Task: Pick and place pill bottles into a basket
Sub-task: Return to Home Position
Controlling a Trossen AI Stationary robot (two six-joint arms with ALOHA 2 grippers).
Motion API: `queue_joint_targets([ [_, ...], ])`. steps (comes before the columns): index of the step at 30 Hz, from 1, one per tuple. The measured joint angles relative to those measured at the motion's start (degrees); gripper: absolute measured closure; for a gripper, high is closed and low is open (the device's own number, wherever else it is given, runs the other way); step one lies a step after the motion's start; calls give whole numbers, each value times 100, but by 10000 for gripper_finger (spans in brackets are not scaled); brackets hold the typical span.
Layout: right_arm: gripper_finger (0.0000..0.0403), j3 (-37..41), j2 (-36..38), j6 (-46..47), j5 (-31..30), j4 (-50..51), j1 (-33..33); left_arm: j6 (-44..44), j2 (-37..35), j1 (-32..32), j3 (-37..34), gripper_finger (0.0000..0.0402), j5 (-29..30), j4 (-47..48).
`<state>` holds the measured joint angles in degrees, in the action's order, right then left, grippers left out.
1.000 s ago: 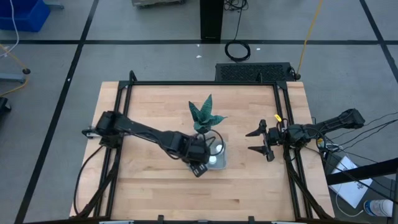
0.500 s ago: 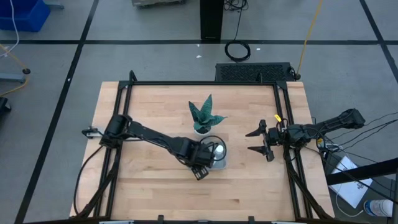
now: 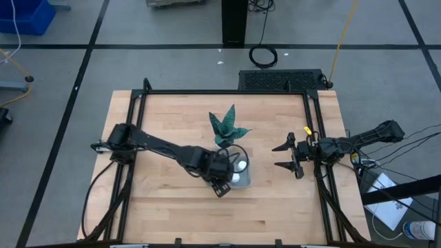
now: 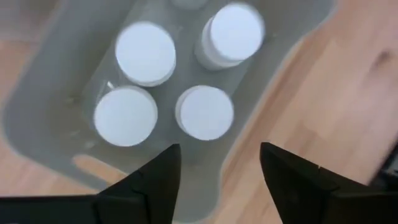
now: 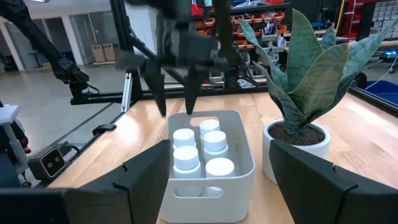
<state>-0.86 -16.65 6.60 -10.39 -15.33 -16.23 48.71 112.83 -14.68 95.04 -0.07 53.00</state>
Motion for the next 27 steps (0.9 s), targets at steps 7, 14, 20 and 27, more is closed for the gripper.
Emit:
queue_joint_targets([
  [7,138,0,-4,-1,0,-23,0,-659,-660,-215,1,303,586,81],
  [14,138,0,-4,-1,-1,-22,2,-1204,-1551,-502,-820,383,1126,-1143],
  [20,138,-1,-4,0,1,-22,1,-1610,-3112,-509,-3347,397,1004,-3421],
  [27,138,1,-4,-1,1,-22,0,-1782,-5330,27,-5725,377,826,-5206],
])
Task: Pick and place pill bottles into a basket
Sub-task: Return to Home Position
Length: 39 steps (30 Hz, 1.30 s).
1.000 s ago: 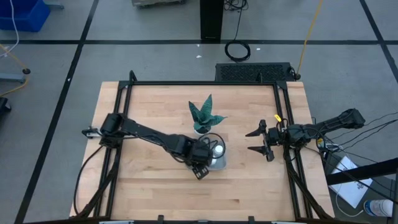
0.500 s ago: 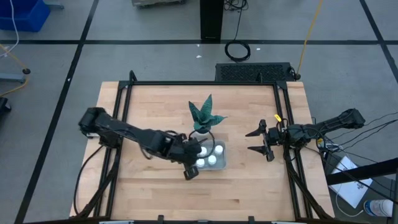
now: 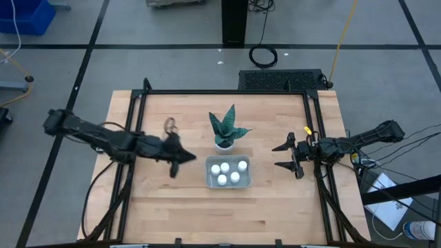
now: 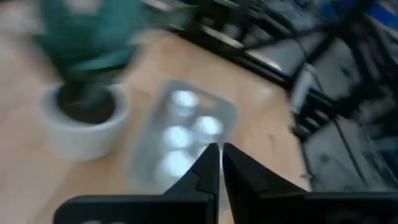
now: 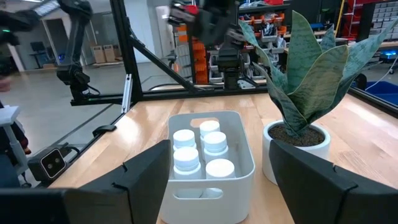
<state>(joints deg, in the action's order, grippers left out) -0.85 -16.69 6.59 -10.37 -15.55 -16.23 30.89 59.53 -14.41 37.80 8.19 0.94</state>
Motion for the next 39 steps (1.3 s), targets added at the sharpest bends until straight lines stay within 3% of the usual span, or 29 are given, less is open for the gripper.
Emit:
queue_joint_targets([
  [3,138,-1,0,0,-2,0,0,182,-877,113,-693,376,475,142],
  [8,138,-2,0,2,0,0,1,-436,-2003,162,-1562,376,862,838],
  [11,138,-1,0,0,0,0,0,-556,-2467,145,-1888,376,863,738],
  [14,138,-1,1,1,-2,0,0,-1406,-2954,-16,-2057,376,786,469],
  [20,138,-2,2,0,-2,-2,1,-1910,-4071,-299,-2663,376,1507,120],
  [26,138,-2,0,0,-2,0,2,-2909,-4987,-542,-3174,376,487,-173],
  [34,138,-1,1,1,-2,0,0,-2918,-5797,-560,-3558,376,527,-53],
  [39,138,-1,2,0,0,0,0,-2972,-5928,-560,-3610,376,183,-72],
])
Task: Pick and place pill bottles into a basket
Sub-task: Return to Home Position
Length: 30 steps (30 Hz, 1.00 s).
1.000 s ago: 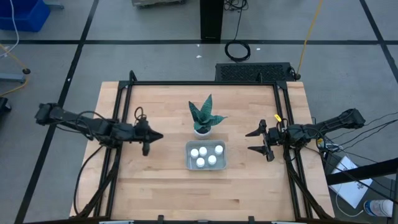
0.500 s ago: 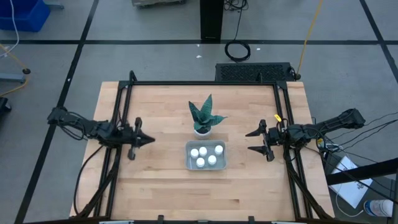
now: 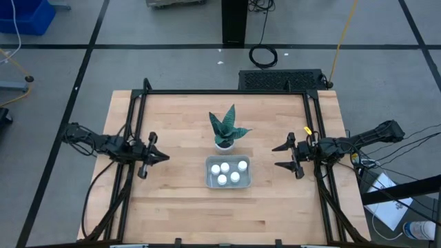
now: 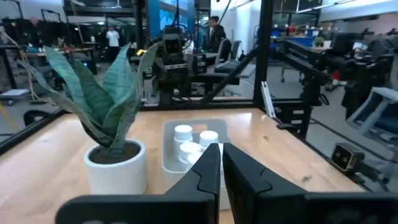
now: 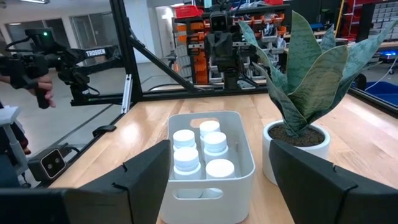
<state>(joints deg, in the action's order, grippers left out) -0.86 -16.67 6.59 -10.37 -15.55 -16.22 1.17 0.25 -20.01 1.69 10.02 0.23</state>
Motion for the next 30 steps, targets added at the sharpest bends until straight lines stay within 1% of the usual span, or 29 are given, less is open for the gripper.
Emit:
queue_joint_targets([
  [3,138,1,-2,0,-2,7,0,-42,0,11,2,376,64,12],
  [5,138,0,0,1,-2,10,0,9,0,11,2,376,291,-36],
  [10,138,0,-2,0,-2,2,1,323,9,11,2,376,598,-53],
  [30,138,0,-1,0,-2,2,1,363,11,11,2,376,603,-52],
])
